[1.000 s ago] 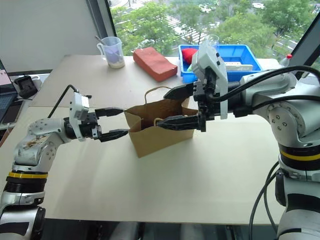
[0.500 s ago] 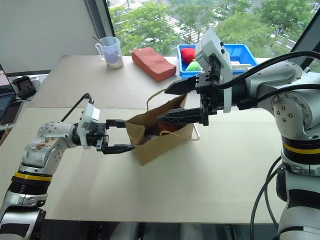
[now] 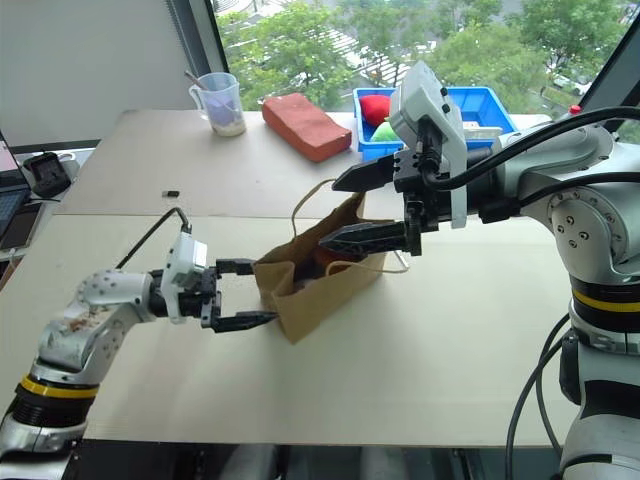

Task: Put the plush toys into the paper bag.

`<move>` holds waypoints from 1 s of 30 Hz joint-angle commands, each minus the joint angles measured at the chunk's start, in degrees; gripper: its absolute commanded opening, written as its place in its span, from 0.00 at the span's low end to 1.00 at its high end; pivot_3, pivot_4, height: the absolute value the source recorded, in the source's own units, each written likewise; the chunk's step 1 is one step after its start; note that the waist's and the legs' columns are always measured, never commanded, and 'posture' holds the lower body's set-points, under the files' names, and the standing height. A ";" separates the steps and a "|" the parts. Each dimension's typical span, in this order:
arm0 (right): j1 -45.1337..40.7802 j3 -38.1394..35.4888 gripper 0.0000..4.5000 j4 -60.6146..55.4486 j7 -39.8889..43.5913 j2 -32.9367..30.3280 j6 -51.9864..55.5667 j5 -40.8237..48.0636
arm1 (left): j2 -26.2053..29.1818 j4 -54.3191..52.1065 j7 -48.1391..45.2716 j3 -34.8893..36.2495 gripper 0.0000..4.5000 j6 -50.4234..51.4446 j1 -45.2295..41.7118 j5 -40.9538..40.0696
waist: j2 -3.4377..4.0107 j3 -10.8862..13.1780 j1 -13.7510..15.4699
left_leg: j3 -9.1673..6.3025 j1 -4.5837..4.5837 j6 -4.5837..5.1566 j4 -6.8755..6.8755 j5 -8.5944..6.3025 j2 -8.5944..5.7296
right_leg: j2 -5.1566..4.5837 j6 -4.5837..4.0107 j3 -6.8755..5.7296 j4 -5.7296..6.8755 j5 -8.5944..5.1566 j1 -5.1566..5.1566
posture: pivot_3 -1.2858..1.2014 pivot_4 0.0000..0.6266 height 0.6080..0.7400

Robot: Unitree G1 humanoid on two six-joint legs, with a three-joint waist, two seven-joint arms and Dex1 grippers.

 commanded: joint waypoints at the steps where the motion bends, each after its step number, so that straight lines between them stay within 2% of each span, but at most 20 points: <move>1: -0.10 -1.18 1.00 -0.87 0.20 -0.60 -1.38 -0.37 | -2.12 -4.64 6.70 0.80 1.00 0.65 1.36 0.76 | 0.00 0.00 0.04 | 0.00 0.00 -0.01 0.00 0.00 0.00 | 0.00 0.00 0.00 0.00 0.00 0.00 | 0.52 0.24 1.00; 10: -0.26 -0.81 1.00 -1.71 0.41 -1.12 -1.82 -1.36 | -11.28 -5.54 21.22 -3.79 1.00 -2.75 4.78 8.54 | 0.00 0.00 0.27 | 0.02 0.00 -0.01 0.02 0.01 -0.01 | 0.00 -0.01 0.02 -0.02 0.01 0.02 | 0.52 0.24 1.00; 15: -1.41 -0.33 1.00 -3.67 1.08 -1.25 -1.18 -0.90 | -14.58 -1.73 23.10 -4.88 1.00 -7.67 4.74 11.38 | 0.00 0.00 0.75 | 0.03 0.01 -0.02 0.03 0.01 -0.01 | 0.00 -0.02 0.03 -0.06 0.01 0.01 | 0.52 0.24 1.00; 18: -2.00 0.13 1.00 -3.66 1.29 -0.90 -1.38 -1.38 | -15.70 0.25 22.81 -4.85 0.81 -9.55 3.75 11.41 | 0.00 0.00 0.91 | 0.05 0.01 -0.02 0.03 0.01 -0.01 | 0.00 -0.02 0.03 -0.10 0.01 0.00 | 0.52 0.24 1.00; 25: -1.78 0.60 1.00 -2.43 1.95 -1.29 -2.83 -3.01 | -15.06 1.81 20.41 -5.16 0.07 -10.74 3.60 10.87 | 0.00 0.00 1.39 | 0.07 0.01 -0.03 0.05 0.01 -0.01 | 0.00 -0.02 0.03 -0.10 0.01 0.00 | 0.52 0.24 1.00; 26: -1.64 0.55 1.00 -2.35 1.96 -1.39 -2.97 -3.14 | -15.02 2.22 20.17 -5.07 0.01 -10.92 3.38 10.90 | 0.00 0.00 1.44 | 0.07 0.01 -0.02 0.05 0.01 -0.01 | 0.00 -0.02 0.03 -0.10 0.01 0.00 | 0.52 0.24 1.00; 30: -1.29 -0.43 1.00 -1.93 2.23 -2.63 -2.88 -3.30 | -14.38 4.61 19.03 -4.41 0.01 -11.53 1.33 10.86 | 0.00 0.00 1.55 | 0.07 0.01 -0.03 0.05 0.02 -0.01 | 0.00 -0.02 0.03 -0.11 0.01 0.01 | 0.52 0.24 1.00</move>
